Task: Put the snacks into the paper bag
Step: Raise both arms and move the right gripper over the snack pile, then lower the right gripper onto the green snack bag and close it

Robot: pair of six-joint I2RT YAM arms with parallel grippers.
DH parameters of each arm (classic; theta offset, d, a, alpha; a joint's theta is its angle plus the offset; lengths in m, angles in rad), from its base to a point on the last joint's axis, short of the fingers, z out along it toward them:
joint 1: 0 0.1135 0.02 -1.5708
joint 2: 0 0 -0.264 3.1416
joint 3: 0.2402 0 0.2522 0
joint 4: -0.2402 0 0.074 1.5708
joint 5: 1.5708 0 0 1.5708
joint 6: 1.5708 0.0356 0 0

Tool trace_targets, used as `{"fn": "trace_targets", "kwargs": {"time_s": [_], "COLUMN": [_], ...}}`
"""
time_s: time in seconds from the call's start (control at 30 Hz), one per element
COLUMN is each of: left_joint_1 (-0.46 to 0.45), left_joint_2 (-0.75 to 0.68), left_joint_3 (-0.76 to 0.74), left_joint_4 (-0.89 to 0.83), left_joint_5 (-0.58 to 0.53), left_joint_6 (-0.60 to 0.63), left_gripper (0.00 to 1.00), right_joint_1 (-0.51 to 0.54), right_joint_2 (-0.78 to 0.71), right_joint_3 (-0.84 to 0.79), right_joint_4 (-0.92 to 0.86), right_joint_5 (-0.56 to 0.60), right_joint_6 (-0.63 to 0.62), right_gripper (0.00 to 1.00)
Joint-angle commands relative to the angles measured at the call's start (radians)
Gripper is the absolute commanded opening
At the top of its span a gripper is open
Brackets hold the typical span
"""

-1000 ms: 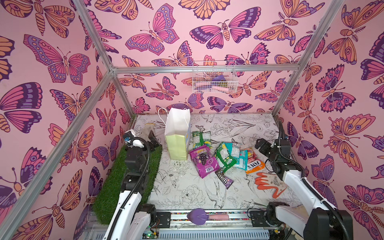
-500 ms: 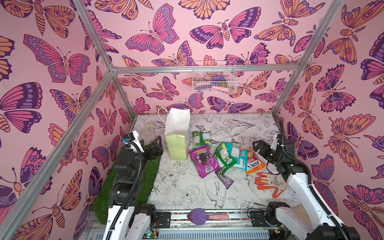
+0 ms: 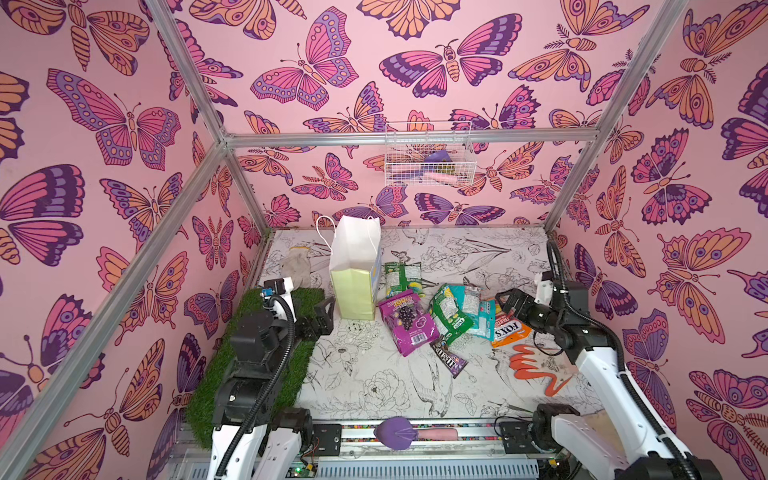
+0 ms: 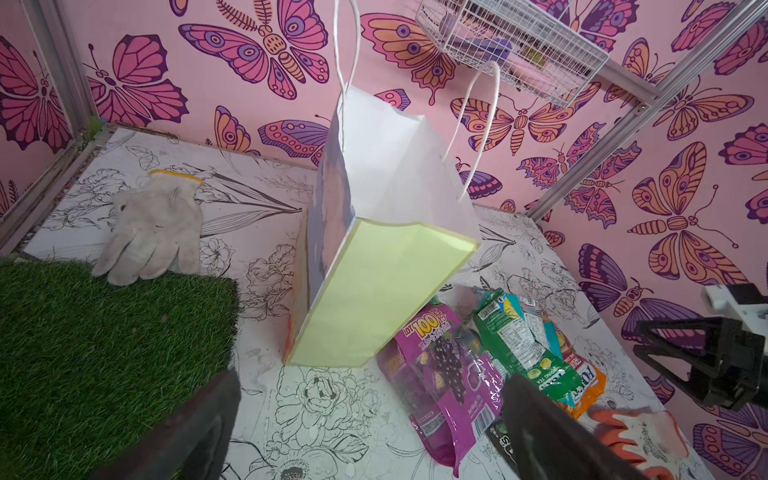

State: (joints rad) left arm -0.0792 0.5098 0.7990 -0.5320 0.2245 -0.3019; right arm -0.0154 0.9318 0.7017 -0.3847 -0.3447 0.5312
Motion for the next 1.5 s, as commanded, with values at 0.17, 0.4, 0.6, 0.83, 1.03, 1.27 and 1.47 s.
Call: {"fn": "trace_targets", "kwargs": {"time_s": [0.17,0.4,0.6,0.83,1.03,1.27,1.47], "left_joint_1": [-0.005,-0.004,-0.006,-0.006,-0.005,-0.006,-0.006], "left_joint_2": [-0.033,-0.048,-0.071,-0.064,-0.056,-0.051,-0.048], "left_joint_3": [-0.044,-0.048,-0.052,-0.054,-0.056,-0.056,-0.055], "left_joint_4": [-0.109,-0.108,-0.109,-0.108,-0.108,-0.109,-0.108], "left_joint_5": [0.029,0.017,0.007,0.016,0.026,0.027,0.027], "left_joint_6": [0.061,0.05,0.042,0.041,0.04,0.04,0.041], "left_gripper": [1.0,1.0,1.0,1.0,1.0,1.0,0.99], "right_joint_1": [0.073,0.179,0.256,0.327,0.39,0.461,0.5], "right_joint_2": [0.01,0.059,0.113,0.179,0.249,0.352,0.433], "right_joint_3": [0.079,0.128,0.149,0.174,0.204,0.256,0.3], "right_joint_4": [-0.085,-0.131,-0.145,-0.148,-0.155,-0.17,-0.175], "right_joint_5": [0.004,0.068,0.121,0.15,0.184,0.238,0.265], "right_joint_6": [-0.056,-0.077,-0.102,-0.126,-0.146,-0.163,-0.169], "right_gripper": [1.0,0.97,0.94,0.88,0.88,0.88,0.87]}}
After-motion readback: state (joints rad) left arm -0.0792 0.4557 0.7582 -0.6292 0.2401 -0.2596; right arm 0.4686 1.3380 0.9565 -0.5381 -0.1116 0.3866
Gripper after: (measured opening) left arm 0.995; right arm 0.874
